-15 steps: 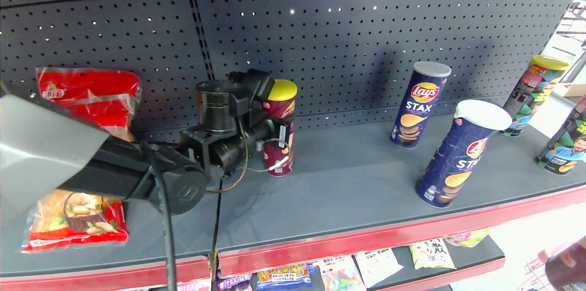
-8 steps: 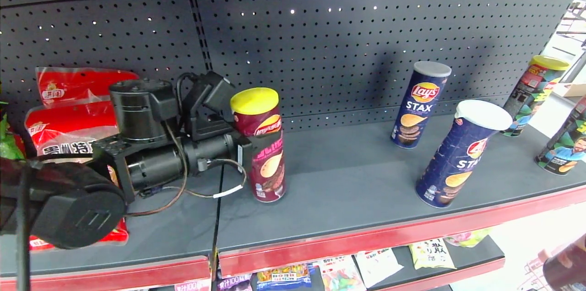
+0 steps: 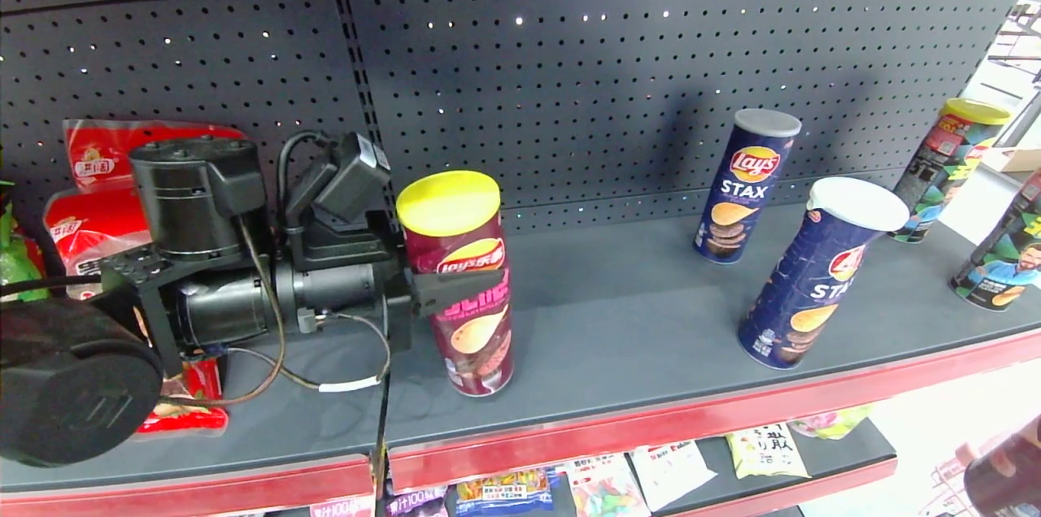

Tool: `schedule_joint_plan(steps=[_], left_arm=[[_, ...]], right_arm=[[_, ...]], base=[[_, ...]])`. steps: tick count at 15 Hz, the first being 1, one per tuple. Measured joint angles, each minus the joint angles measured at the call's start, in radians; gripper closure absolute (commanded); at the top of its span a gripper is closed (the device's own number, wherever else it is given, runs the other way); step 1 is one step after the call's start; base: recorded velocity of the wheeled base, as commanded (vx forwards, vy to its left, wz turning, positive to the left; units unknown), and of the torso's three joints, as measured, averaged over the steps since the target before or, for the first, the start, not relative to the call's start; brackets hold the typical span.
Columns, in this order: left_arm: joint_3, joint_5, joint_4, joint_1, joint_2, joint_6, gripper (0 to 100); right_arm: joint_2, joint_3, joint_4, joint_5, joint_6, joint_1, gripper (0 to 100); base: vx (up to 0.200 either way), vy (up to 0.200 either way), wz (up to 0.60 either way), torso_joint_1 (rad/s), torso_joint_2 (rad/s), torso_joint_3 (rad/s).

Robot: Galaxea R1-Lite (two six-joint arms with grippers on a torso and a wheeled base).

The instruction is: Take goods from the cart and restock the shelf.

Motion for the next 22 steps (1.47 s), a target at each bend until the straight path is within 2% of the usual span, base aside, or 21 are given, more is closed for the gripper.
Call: schedule_joint_plan(steps=[3, 6, 10, 13, 22], left_arm=[[0.018, -0.120, 0.007, 0.043, 0.009, 0.047, 100], [0.046, -0.178, 0.007, 0.069, 0.016, 0.061, 100], [0.043, -0.190, 0.000, 0.078, 0.034, 0.062, 100], [0.030, -0.189, -0.003, 0.080, 0.066, 0.108, 100], [0.037, -0.229, -0.001, 0.081, 0.079, 0.116, 100]], right_arm=[[0.003, 0.000, -0.001, 0.000, 0.000, 0.000, 100], [0.004, -0.002, -0.001, -0.001, 0.000, 0.000, 100], [0.004, -0.002, 0.000, -0.002, -0.001, 0.000, 100], [0.004, -0.002, 0.000, -0.003, 0.000, 0.000, 100], [0.013, 0.000, 0.000, -0.003, -0.001, 0.000, 100]], base=[[0.000, 0.000, 0.00, 0.000, 0.00, 0.000], [0.000, 0.000, 0.00, 0.000, 0.00, 0.000], [0.000, 0.000, 0.00, 0.000, 0.00, 0.000], [0.000, 0.000, 0.00, 0.000, 0.00, 0.000], [0.000, 0.000, 0.00, 0.000, 0.00, 0.000]])
